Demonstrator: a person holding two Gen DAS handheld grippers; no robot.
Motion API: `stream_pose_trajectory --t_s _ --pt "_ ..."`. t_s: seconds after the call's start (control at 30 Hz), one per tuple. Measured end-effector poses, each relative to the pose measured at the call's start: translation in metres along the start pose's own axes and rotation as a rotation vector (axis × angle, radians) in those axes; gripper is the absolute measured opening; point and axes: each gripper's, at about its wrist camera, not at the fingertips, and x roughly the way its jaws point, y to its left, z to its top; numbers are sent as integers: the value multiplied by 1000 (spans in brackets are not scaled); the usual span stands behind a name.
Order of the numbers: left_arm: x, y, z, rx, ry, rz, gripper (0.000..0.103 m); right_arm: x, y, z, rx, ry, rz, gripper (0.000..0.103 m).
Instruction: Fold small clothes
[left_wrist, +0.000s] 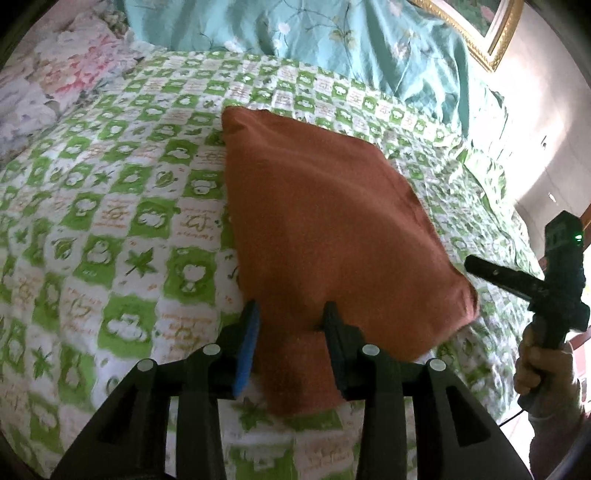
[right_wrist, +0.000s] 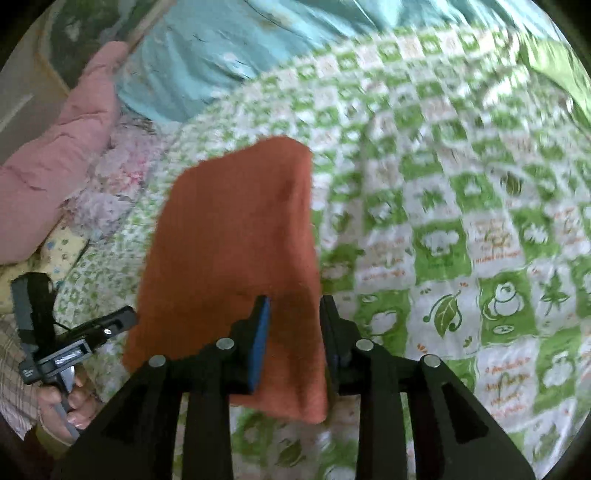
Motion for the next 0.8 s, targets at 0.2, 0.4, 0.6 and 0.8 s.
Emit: stream_pose_trajectory --t_s 0.2,0.4,0.6,0.8 --pt "-18 -1 -21 22 -3 28 36 -27 22 -14 -47 -35 14 29" --pt "-28 -3 -40 30 6 27 39 -39 33 -40 -63 -19 11 29" --pt "-39 -10 -55 47 0 32 47 -45 38 -68 -67 9 -7 30" --pt "-48 -24 -72 121 -18 55 58 -50 46 -91 -90 33 -23 41"
